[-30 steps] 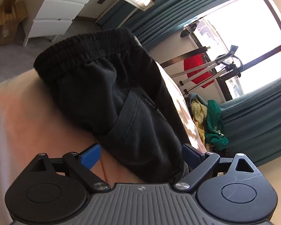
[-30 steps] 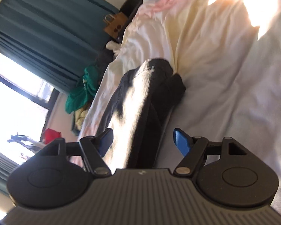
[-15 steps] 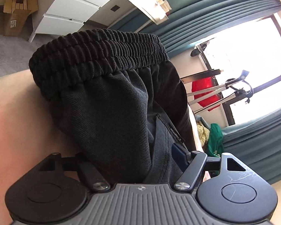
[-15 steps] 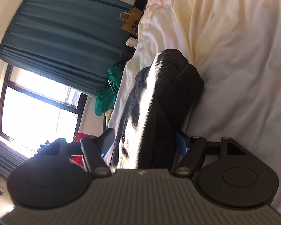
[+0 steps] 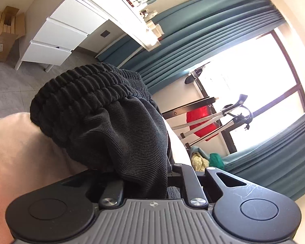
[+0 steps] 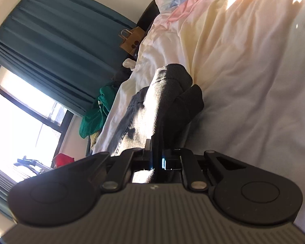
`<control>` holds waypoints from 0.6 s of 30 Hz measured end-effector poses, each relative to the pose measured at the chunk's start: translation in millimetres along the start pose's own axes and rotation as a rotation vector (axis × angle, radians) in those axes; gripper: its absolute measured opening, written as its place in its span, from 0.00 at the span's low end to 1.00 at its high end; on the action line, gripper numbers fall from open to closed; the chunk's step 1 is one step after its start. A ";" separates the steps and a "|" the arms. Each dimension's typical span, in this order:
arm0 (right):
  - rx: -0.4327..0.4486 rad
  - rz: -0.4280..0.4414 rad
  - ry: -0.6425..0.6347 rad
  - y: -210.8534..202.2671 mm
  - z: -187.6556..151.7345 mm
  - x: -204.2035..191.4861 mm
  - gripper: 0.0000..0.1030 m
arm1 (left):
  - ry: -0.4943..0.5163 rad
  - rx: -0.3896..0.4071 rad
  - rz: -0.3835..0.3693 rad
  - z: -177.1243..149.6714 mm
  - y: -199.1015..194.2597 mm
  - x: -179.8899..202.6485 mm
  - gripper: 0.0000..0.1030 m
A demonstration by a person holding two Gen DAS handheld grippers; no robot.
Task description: Fold clothes
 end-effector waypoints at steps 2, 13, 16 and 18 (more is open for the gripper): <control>0.001 0.001 0.009 -15.8 5.0 -3.6 0.10 | 0.008 -0.012 0.002 3.6 -11.2 4.6 0.14; -0.038 -0.013 0.099 -96.0 12.8 -0.4 0.10 | -0.003 -0.103 0.084 33.9 -110.5 -21.7 0.14; -0.060 -0.036 0.124 -113.5 10.7 12.1 0.10 | 0.026 -0.147 0.131 30.9 -124.9 -46.6 0.14; -0.092 -0.051 0.135 -113.9 7.1 24.6 0.10 | 0.077 -0.163 0.159 25.1 -125.5 -62.4 0.15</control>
Point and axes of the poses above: each gripper's, at about its wrist camera, not at the fingertips, and y roughly the way its jaws point, x to its right, z to its top, the point moved 7 cm from there along y, roughly the way its jaws point, and after that the axes turned 11 degrees about z, right-handed, at the moved point
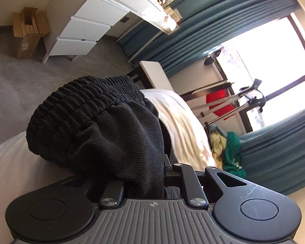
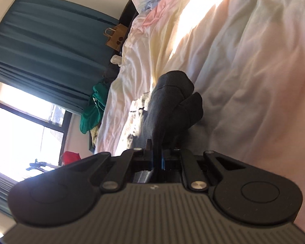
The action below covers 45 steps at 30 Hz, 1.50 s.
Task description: Fold clothes
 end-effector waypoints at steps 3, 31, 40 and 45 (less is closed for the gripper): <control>-0.016 0.018 0.072 0.1 -1.2 13.5 0.11 | 0.019 -0.006 0.018 -8.9 4.8 -17.2 0.18; -0.041 0.134 0.005 59.1 19.4 16.0 0.28 | 0.570 0.285 0.067 -66.3 -97.3 36.0 0.81; 0.020 0.061 -0.163 54.1 25.9 -1.0 0.10 | 0.674 0.231 -0.067 -173.7 -19.7 168.6 0.93; 0.029 0.063 -0.170 49.9 26.2 1.1 0.10 | 0.793 0.202 0.039 -213.7 41.1 177.3 0.92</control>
Point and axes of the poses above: each gripper's, at about its wrist camera, not at the fingertips, and y roughly the way its jaws point, x to its right, z to its top, the point moved 7 cm from there along y, roughly the way its jaws point, and after that the axes turned 11 degrees about z, right-handed, at the moved point
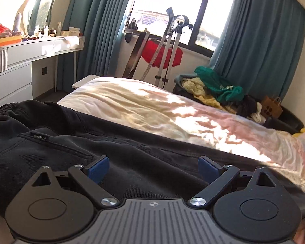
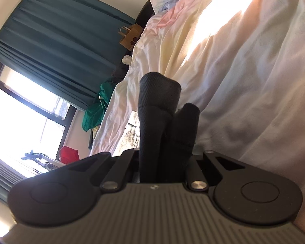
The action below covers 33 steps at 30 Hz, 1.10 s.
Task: Fold clothes
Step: 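Open the left gripper and press the folded sweatpants flat while the right gripper holds the cuffs, then open the right gripper to release the cuffs and withdraw it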
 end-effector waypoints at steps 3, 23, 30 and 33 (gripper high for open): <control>-0.001 -0.009 -0.019 0.4 -1.8 1.4 0.10 | 0.050 -0.027 0.070 -21.0 19.6 -3.5 0.92; -0.021 -0.080 -0.155 -1.7 -8.9 -4.3 0.10 | 0.299 -0.105 0.143 -57.0 43.6 13.6 0.95; -0.025 -0.109 -0.242 -0.5 -10.3 -12.9 0.10 | 0.346 -0.139 0.154 -63.5 49.4 16.3 0.96; -0.025 -0.106 -0.241 -1.6 -9.9 -13.2 0.10 | 0.343 -0.148 0.156 -63.9 52.0 15.4 0.97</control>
Point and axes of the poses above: each gripper's, at about its wrist camera, not at the fingertips, and y roughly the way its jaws point, x to its right, z to its top, the point moved 7 cm from there along y, roughly the way its jaws point, and after that the axes turned 11 degrees about z, right-handed, at the moved point
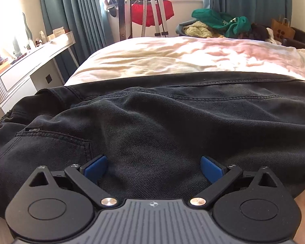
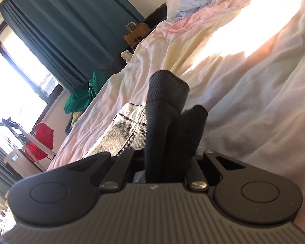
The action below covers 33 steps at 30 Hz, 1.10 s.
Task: Fold clothes
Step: 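Open the right gripper to release the cuffs and withdraw it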
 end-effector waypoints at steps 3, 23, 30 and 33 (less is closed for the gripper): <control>0.000 -0.012 -0.036 0.2 0.8 -5.3 0.10 | 0.003 -0.003 0.004 -0.3 0.6 0.9 0.97; 0.124 0.045 -0.593 -47.7 3.5 -214.8 0.10 | -0.070 0.024 -0.064 9.7 -19.1 -13.3 0.97; 0.160 0.290 -0.906 -87.9 -99.8 -361.5 0.10 | -0.411 0.119 -0.129 21.3 -59.4 -77.1 0.97; 0.072 0.403 -1.037 -94.8 -184.1 -390.1 0.10 | -0.536 0.139 -0.127 19.2 -67.6 -108.0 0.97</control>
Point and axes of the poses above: each gripper's, at about its wrist camera, not at the fingertips, and y roughly the way its jaws point, x to its right, z to its top, the point moved 7 cm from there along y, roughly the way its jaws point, and after that the axes turned 11 degrees about z, right-handed, at the moved point
